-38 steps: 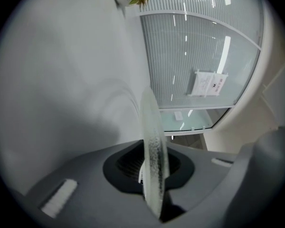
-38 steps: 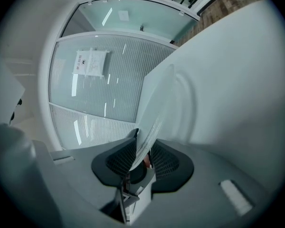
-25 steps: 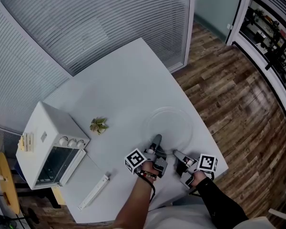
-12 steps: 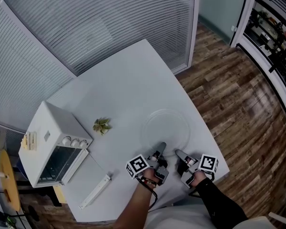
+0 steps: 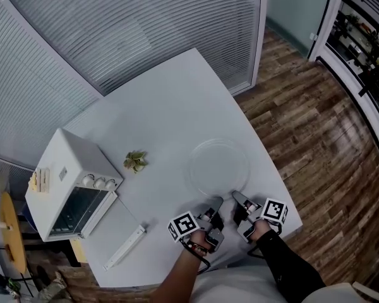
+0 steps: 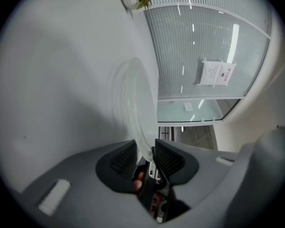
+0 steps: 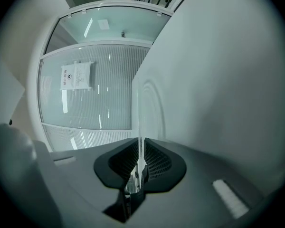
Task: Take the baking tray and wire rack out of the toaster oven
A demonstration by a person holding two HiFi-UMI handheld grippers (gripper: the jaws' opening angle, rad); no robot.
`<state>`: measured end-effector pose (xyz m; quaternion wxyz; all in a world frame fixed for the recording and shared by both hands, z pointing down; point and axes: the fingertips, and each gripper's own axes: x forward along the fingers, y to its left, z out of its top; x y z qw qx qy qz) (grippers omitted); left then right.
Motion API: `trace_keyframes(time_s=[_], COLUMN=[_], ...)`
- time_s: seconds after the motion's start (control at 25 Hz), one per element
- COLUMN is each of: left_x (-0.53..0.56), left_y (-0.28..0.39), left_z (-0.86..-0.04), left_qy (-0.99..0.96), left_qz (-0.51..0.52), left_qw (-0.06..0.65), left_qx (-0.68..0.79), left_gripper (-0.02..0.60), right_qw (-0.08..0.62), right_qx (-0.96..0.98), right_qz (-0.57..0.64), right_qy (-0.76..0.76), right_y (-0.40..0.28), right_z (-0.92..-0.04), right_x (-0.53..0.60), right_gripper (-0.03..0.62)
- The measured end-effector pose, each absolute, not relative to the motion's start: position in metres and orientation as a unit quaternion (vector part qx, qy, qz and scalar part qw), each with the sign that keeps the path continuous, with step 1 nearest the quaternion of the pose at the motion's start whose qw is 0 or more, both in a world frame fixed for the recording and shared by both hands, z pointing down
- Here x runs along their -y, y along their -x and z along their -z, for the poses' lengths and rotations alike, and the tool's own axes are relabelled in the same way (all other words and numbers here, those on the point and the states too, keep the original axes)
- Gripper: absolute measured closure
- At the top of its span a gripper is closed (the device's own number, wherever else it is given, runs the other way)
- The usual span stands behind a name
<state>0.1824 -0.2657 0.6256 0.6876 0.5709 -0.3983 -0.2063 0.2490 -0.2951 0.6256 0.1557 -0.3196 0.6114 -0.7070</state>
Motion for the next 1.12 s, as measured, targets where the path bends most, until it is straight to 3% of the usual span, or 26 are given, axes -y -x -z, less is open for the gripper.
trace_keyframes(time_s=[0.08,0.12,0.52,0.76,1.12], left_x=[0.263,0.262,0.261,0.261,0.261], left_y=[-0.181,-0.181,-0.183,-0.181,-0.18], left_z=[-0.629,-0.628,-0.631,-0.641,-0.643], left_qy=[-0.562,-0.56,-0.553,-0.537,-0.522], left_qz=[0.2,0.201,0.2,0.197,0.212], left_qw=[0.692,0.694,0.696,0.703,0.71], left_qx=[0.407,0.407,0.411,0.422,0.423], left_gripper=[0.469,0.472,0.477,0.483,0.483], right_qw=[0.16,0.162,0.121,0.057,0.011], right_qx=[-0.613,-0.616,-0.632,-0.662,-0.667], right_qz=[0.707,0.706,0.695,0.674,0.67], right_qy=[0.315,0.311,0.319,0.324,0.326], right_y=[-0.248,-0.248,-0.246,-0.24,-0.237], right_z=[-0.624,-0.622,-0.621,-0.62,-0.622], right_x=[0.299,0.3,0.3,0.292,0.281], right_gripper=[0.562,0.562,0.559,0.493,0.476])
